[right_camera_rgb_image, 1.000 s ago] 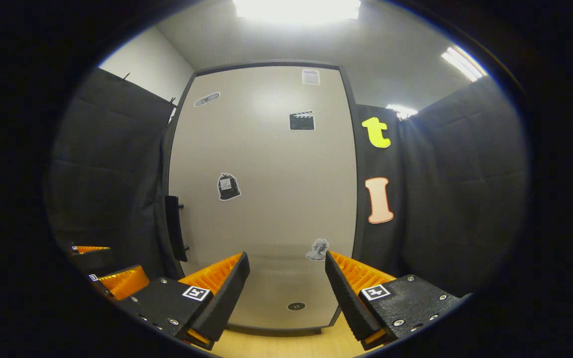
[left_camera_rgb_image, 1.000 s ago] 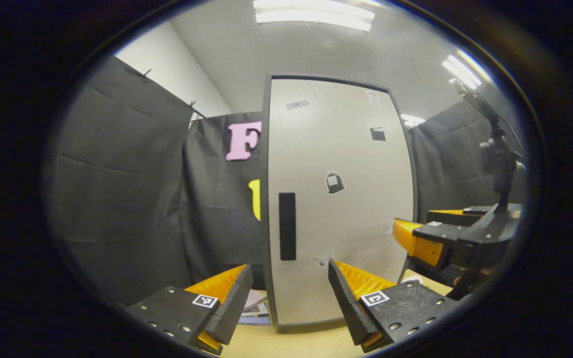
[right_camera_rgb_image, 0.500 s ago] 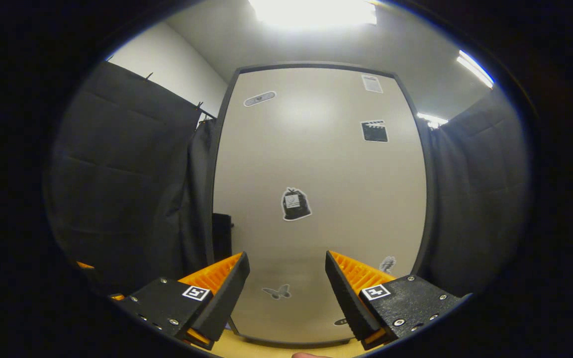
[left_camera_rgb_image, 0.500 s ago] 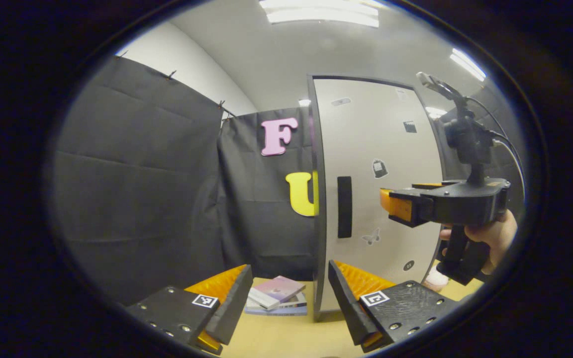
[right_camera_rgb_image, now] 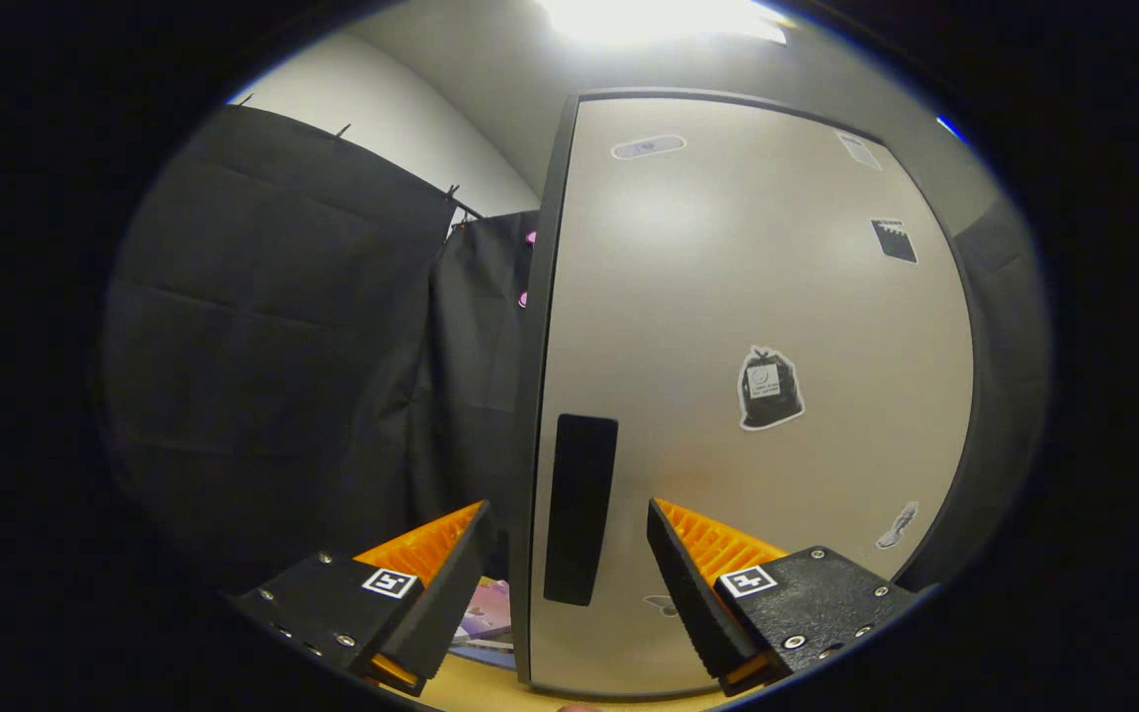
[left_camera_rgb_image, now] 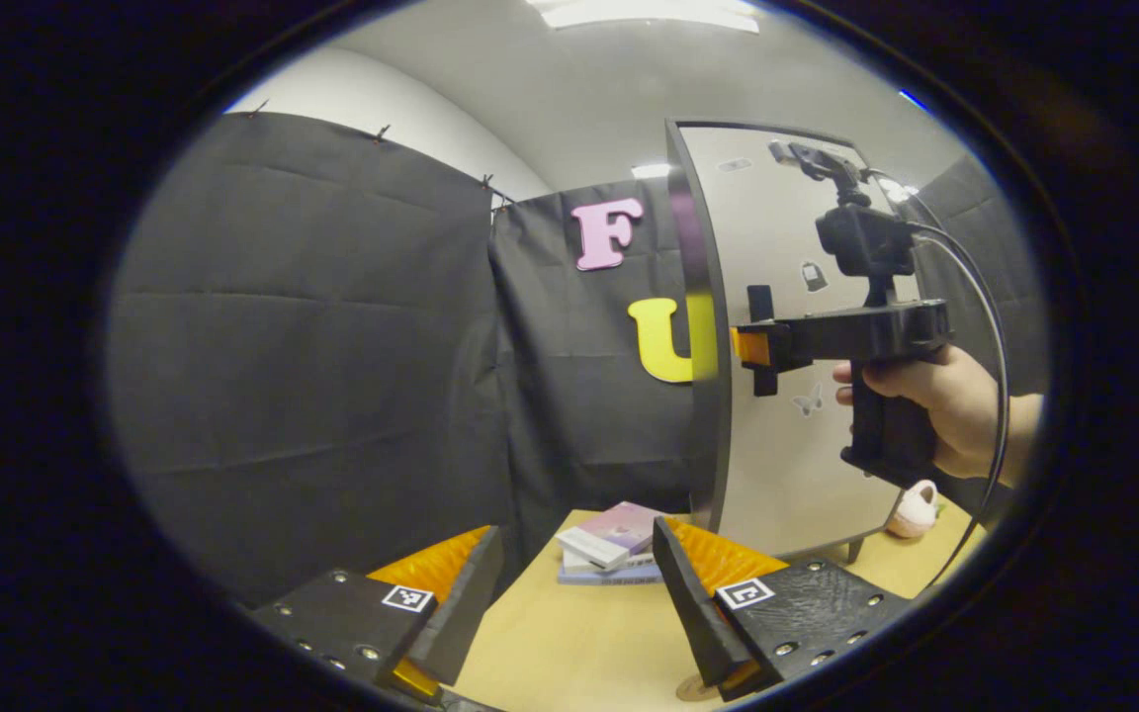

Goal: Open the cabinet door with the right hand, grasp the bottle in the cabinet with the left hand and place it on the coaster, then close the cabinet door with the right hand.

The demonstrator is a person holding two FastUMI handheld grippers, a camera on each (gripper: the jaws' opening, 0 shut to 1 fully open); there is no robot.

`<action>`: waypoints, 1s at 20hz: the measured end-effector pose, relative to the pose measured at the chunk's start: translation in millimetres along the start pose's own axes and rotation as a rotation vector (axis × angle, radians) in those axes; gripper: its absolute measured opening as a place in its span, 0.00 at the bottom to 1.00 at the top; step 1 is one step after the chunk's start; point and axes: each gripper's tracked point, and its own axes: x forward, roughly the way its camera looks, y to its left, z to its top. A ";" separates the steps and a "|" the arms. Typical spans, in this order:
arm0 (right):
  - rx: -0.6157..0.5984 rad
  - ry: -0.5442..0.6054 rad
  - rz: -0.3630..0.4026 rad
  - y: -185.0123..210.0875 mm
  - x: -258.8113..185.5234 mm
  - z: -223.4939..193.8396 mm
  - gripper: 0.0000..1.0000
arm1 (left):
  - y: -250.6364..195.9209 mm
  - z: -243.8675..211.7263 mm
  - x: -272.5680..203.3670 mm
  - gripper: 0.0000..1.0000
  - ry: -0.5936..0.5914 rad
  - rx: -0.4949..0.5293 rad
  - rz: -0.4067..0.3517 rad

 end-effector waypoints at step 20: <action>-0.009 0.114 0.082 8.1 -14.4 -30.0 0.28 | -32.8 1.0 23.1 0.92 -0.050 0.005 -0.170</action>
